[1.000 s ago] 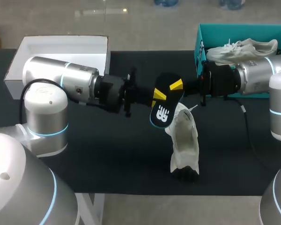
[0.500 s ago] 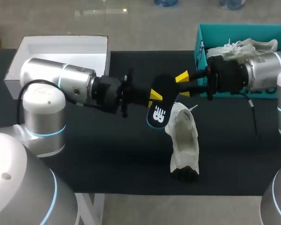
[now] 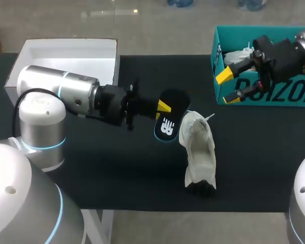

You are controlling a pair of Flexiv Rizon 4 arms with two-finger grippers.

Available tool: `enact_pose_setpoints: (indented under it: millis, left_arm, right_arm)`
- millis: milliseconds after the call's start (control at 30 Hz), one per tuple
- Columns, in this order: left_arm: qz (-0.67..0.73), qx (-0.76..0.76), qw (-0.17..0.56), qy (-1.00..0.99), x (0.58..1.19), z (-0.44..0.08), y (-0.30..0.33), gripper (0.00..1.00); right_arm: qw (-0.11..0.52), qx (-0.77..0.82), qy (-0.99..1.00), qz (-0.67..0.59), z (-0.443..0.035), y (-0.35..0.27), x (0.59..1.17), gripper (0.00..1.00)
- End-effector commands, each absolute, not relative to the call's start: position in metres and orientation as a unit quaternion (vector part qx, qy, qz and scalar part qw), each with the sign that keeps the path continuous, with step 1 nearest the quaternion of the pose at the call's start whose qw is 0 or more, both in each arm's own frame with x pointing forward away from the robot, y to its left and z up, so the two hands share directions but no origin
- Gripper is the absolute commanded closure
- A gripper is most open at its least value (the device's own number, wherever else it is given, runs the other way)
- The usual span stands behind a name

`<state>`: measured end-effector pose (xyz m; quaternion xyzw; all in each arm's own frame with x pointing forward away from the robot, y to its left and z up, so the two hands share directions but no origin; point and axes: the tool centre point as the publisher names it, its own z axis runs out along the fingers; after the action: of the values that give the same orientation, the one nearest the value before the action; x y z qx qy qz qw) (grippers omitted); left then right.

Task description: Take the shoe out of the shoebox, open the shoe tongue, remove and reinsert the insole, then place the shoe into the shoebox

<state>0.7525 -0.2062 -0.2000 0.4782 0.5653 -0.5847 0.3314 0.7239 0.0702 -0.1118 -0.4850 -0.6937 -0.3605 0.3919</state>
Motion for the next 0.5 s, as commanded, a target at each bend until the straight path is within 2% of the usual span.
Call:
enact_pose_setpoints:
  millis: [33,400,500]
  left_arm:
    - [-0.578,0.479,0.334,0.57,0.741,-0.201,-0.199,1.0]
    - [-0.58,0.471,0.332,0.576,0.731,-0.204,-0.182,1.0]
    - [-0.58,0.467,0.335,0.577,0.732,-0.204,-0.175,1.0]
  right_arm:
    - [0.358,-0.499,-0.724,-0.313,-0.1,0.065,0.731,0.0]
    - [0.358,-0.499,-0.724,-0.313,-0.1,0.065,0.731,0.0]
    - [0.308,-0.508,-0.766,-0.244,-0.097,0.063,0.72,0.0]
